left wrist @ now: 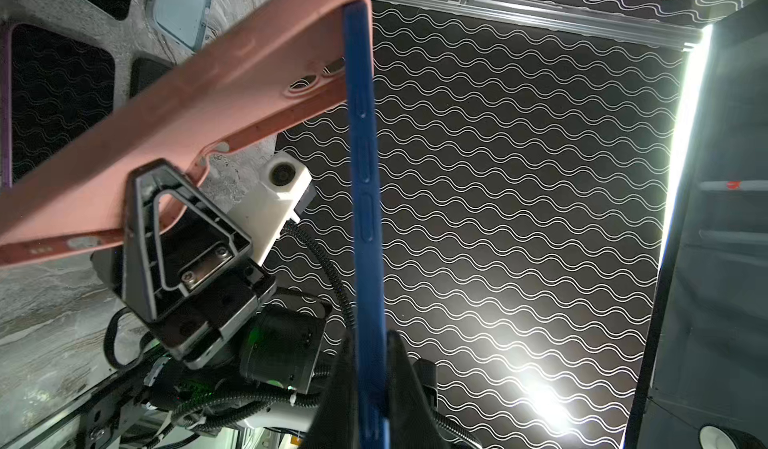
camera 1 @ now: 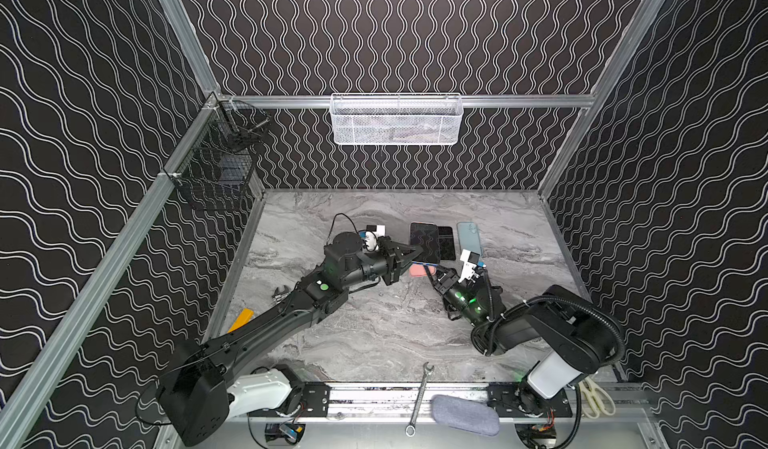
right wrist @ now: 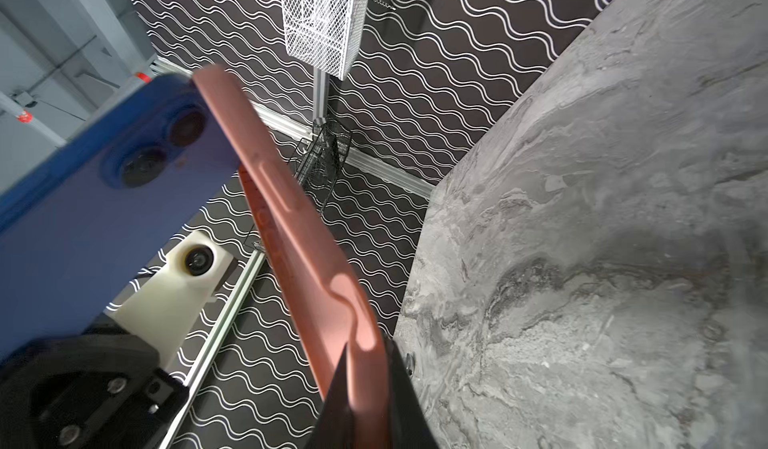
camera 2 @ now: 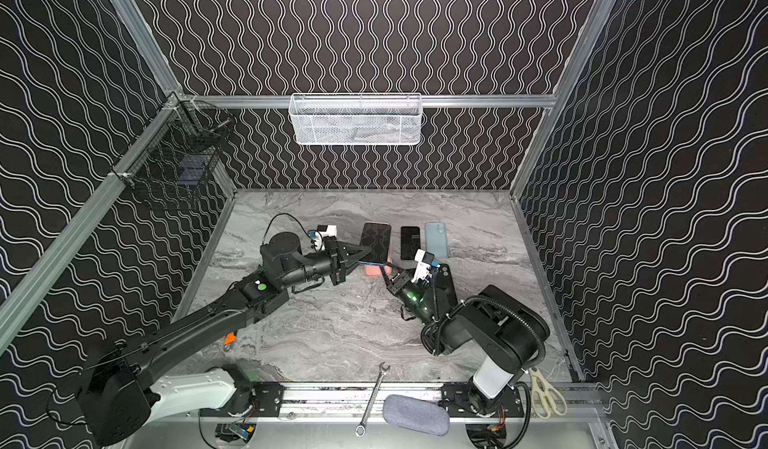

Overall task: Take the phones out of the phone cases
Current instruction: 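Pull the blue phone and pink case apart, left gripper holding phone, right holding case, then lower the pink case onto the table beside the light-blue case with the right gripper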

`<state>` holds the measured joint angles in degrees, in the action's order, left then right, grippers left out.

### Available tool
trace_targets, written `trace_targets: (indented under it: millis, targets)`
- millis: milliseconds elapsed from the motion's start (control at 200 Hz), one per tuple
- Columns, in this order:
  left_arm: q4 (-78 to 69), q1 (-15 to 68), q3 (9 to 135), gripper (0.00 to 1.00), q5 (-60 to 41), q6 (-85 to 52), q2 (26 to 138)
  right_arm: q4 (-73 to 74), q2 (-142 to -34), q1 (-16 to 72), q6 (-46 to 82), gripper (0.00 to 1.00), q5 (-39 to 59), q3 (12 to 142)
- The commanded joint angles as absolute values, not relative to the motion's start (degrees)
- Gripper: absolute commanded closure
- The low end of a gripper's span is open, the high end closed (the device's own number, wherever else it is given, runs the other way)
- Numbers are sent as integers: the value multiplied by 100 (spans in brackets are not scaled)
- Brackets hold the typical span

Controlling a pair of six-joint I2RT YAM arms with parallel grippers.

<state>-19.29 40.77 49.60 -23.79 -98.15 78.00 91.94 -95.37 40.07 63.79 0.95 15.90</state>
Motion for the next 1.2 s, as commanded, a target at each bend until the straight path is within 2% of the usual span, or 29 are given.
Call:
trace_targets:
  millis: [0, 536, 996, 1196]
  targets:
    - [-3773, 3997, 5109, 100, -2010, -9707, 7822, 9886, -9614, 3982, 6355, 92, 62, 1505]
    - [-4174, 4028, 4667, 100, -2613, -9815, 7777, 9871, -9415, 3374, 6359, 92, 230, 1381]
    - [-4132, 3961, 4790, 100, -2791, -8597, 8183, 9642, -8909, 2543, 6451, 90, 712, 1078]
    - [-3504, 3812, 4779, 100, -2494, -7654, 8245, 8571, -8319, 1721, 6371, 90, 1410, 1111]
